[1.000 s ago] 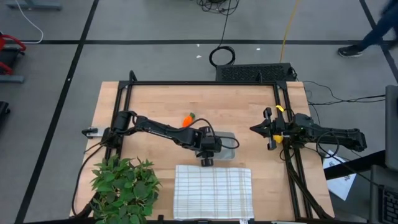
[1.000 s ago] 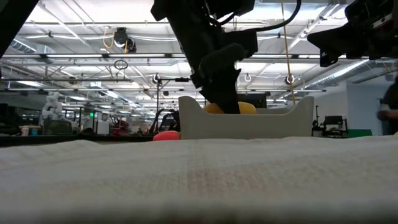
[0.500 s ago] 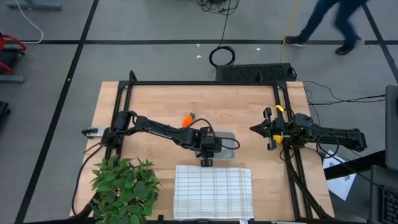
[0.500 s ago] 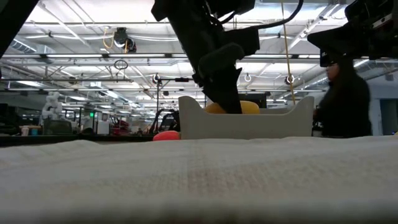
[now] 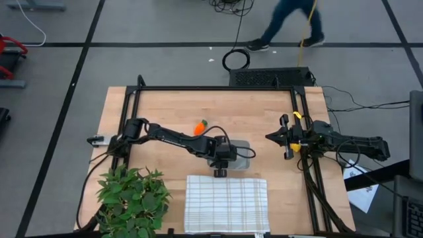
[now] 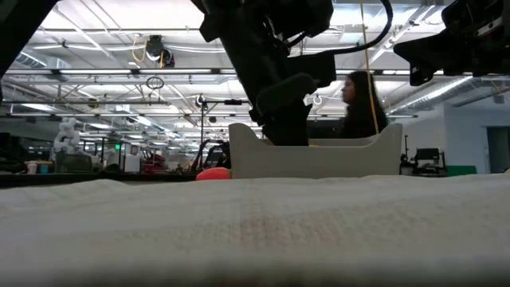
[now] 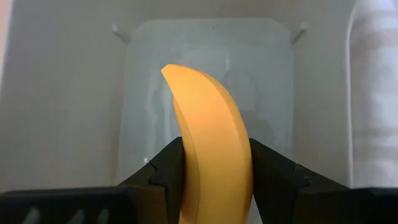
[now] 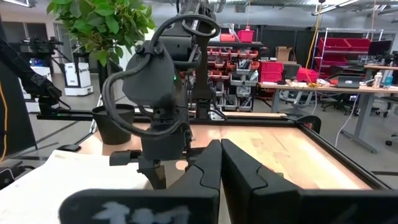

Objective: Pick and placing Produce into tupperware
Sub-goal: Put the banana into the gray bin

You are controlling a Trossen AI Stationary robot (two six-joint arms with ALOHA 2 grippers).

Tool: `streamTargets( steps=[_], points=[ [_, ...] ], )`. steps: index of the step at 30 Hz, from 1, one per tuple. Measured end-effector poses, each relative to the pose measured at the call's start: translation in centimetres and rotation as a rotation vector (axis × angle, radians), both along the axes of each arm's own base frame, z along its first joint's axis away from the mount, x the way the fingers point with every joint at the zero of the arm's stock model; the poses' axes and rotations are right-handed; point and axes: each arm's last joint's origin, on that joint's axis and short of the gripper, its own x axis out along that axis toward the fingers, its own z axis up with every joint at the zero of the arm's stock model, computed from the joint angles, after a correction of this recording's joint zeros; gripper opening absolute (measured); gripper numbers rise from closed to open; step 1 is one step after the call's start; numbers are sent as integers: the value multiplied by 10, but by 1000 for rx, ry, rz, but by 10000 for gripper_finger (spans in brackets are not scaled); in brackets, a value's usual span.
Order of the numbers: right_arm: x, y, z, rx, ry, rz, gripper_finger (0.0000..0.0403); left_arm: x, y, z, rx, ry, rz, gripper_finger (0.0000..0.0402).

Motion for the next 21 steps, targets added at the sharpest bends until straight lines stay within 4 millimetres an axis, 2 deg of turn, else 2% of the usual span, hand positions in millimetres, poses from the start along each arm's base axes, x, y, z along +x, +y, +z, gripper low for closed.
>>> streamTargets(
  steps=[7, 15, 21],
  points=[
    [0, 0, 0, 0, 2, 0, 0, 2, 7, -11, -49, 36, -1, 145],
    [0, 0, 0, 0, 2, 0, 0, 2, 6, -11, -61, 31, -5, 147],
    [0, 0, 0, 0, 2, 0, 0, 2, 6, -11, -89, 33, -21, 178]
  ],
)
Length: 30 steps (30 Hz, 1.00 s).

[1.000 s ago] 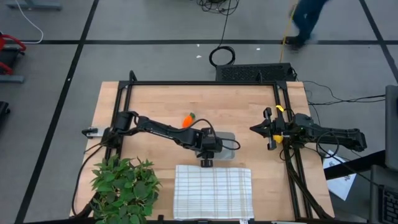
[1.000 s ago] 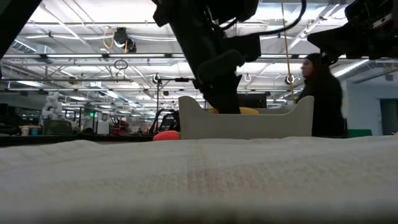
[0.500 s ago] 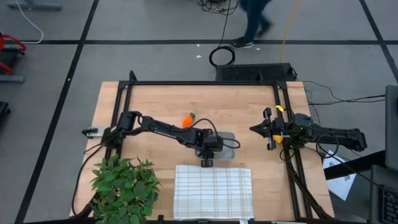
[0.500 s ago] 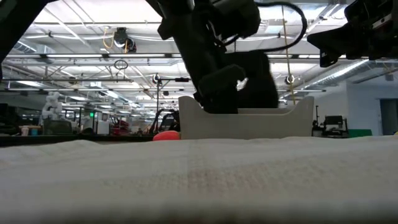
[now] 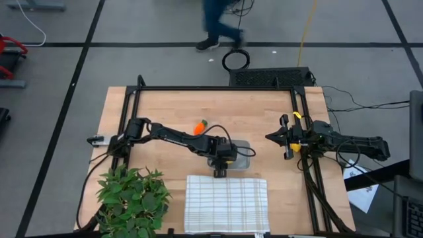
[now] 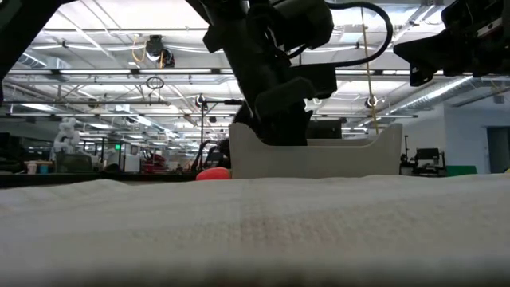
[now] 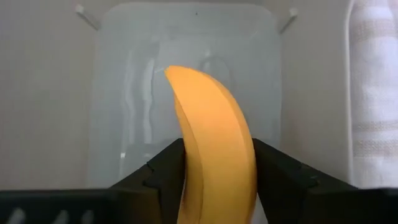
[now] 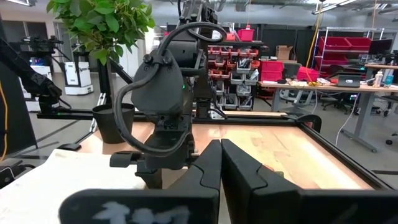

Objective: Pick and placing Produce into tupperware
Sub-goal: Put the banana into the gray bin, then put the lemon into the gray bin

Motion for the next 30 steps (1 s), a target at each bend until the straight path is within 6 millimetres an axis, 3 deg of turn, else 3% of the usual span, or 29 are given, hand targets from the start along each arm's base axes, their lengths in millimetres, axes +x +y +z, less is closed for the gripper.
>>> streamTargets(
  steps=[6, 13, 16, 21, 26, 30],
  points=[
    [0, 0, 0, 0, 0, 0, 0, 0, 0, 0, 2, -3, -5, 211],
    [0, 0, 0, 0, 0, 0, 0, 0, 0, 1, 11, -4, -20, 220],
    [0, 0, 0, 0, 0, 0, 0, -2, 0, 9, 16, -16, -32, 218],
    [0, 0, 0, 0, 0, 0, 0, -11, 2, 42, 49, -65, -43, 218],
    [0, 0, 0, 0, -1, 1, 0, -25, 1, 78, 104, -112, -33, 181],
    [0, 0, 0, 0, 0, 2, 0, -34, -2, 93, 145, -122, -42, 101]
  ],
)
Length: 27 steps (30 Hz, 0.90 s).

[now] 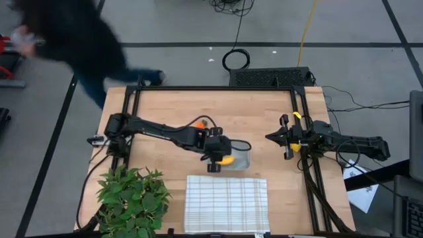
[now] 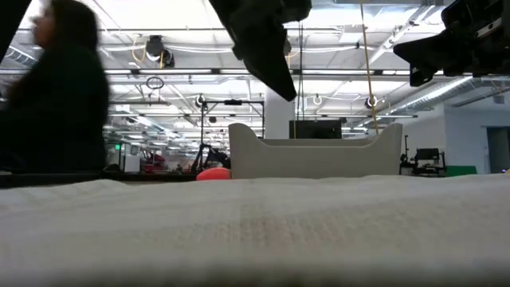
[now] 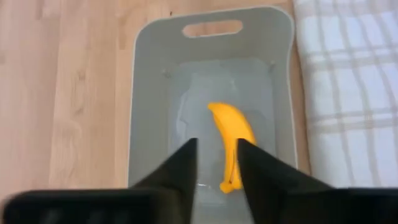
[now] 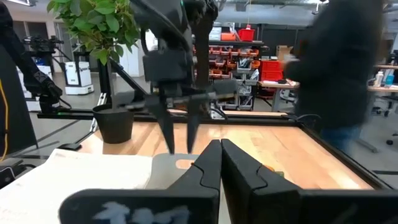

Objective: Pick and placing Produce into tupperware
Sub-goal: Put the lemon into the gray bin

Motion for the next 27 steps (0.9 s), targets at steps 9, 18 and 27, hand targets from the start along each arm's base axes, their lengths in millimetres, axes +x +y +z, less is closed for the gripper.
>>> streamTargets(
  steps=[9, 18, 27],
  points=[
    [0, 0, 0, 0, 0, 1, 0, -11, 0, 19, 55, -16, -3, 14],
    [0, 0, 0, 0, 0, 4, 0, -38, 5, 55, 136, -173, 13, 1],
    [0, 0, 0, 0, 0, 4, 0, -97, 37, 37, 27, -480, 110, 1]
  ],
)
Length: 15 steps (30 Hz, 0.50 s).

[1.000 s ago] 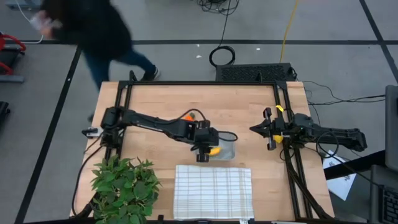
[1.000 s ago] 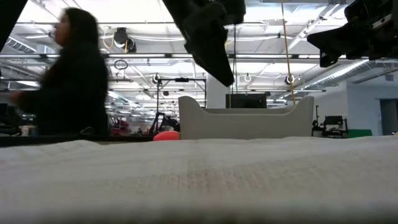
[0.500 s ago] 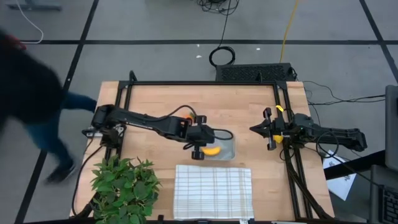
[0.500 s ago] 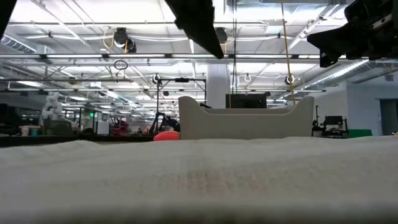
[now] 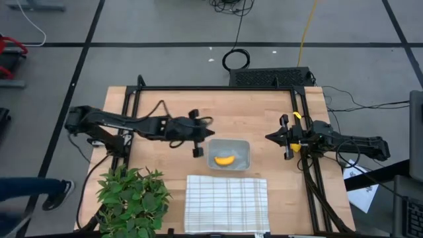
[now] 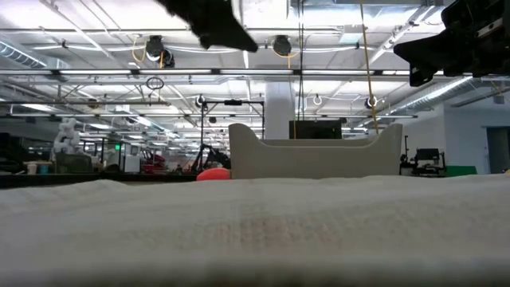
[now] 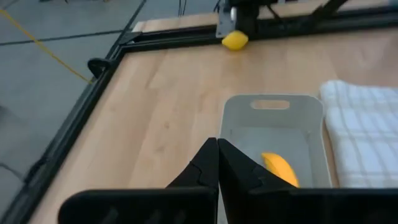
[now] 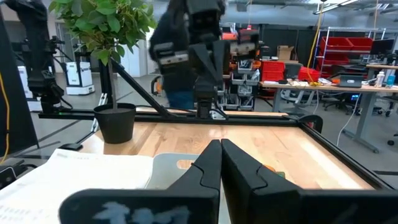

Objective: Pick and placing Produce into tupperware
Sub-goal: Put the lemon into the gray bin

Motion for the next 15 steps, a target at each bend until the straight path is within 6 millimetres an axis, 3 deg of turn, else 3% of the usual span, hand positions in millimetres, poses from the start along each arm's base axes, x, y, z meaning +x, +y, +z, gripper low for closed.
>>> streamTargets(
  steps=[7, 15],
  points=[
    [0, 0, 0, 0, 0, 0, 0, -41, 13, -42, -100, -123, 52, 0],
    [0, 0, -1, 1, 8, 1, 0, -84, 7, -92, -98, -287, 52, 0]
  ],
)
